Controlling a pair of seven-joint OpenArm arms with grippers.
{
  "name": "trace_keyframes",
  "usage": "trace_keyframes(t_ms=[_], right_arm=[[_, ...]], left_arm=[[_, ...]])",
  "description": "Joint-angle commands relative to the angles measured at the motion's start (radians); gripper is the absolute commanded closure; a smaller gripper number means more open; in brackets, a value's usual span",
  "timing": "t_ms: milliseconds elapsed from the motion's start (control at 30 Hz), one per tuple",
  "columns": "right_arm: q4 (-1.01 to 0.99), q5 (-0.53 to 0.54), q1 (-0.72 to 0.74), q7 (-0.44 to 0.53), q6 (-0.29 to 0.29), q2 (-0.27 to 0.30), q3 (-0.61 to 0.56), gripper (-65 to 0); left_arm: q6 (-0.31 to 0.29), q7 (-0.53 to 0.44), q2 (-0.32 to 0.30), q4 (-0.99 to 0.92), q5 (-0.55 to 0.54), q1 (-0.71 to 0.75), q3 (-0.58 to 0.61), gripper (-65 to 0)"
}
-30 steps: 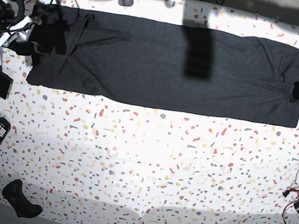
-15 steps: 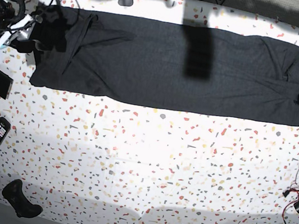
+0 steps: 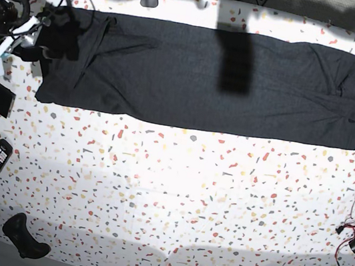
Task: Fold the T-shirt properly
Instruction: 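Grasp the other strip end with the left gripper and pull it straight, then lift the strip end with the left gripper and fold it toward the right gripper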
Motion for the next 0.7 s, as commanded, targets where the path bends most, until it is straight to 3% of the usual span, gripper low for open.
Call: trace_keyframes(t_ms=[0,167,333,433,667], right_arm=[[0.013,0.039,0.005,0.01,0.004,0.019,0.008,-39.9],[0.013,0.093,0.005,0.0,0.004,0.019,0.008,-39.9],[0.013,0.093,0.005,-0.002,0.004,0.019,0.008,-39.9],[0.013,0.093,0.005,-0.002,0.004,0.019,0.008,-39.9],[0.013,0.093,0.005,-0.002,0.004,0.019,0.008,-39.9]], left_arm=[[-0.01,-0.016,-0.024,0.006,-0.01,-0.01,-0.009,-45.1],[-0.01,-0.002,0.01,0.005,0.066,-0.01,-0.009,-45.1],[-0.01,0.138,0.087,0.005,-0.001,-0.007,-0.008,-45.1],[-0.01,0.176,0.13,0.006,-0.029,-0.007,-0.007,-45.1],[-0.01,0.18,0.133,0.006,-0.029,-0.007,-0.007,-45.1]])
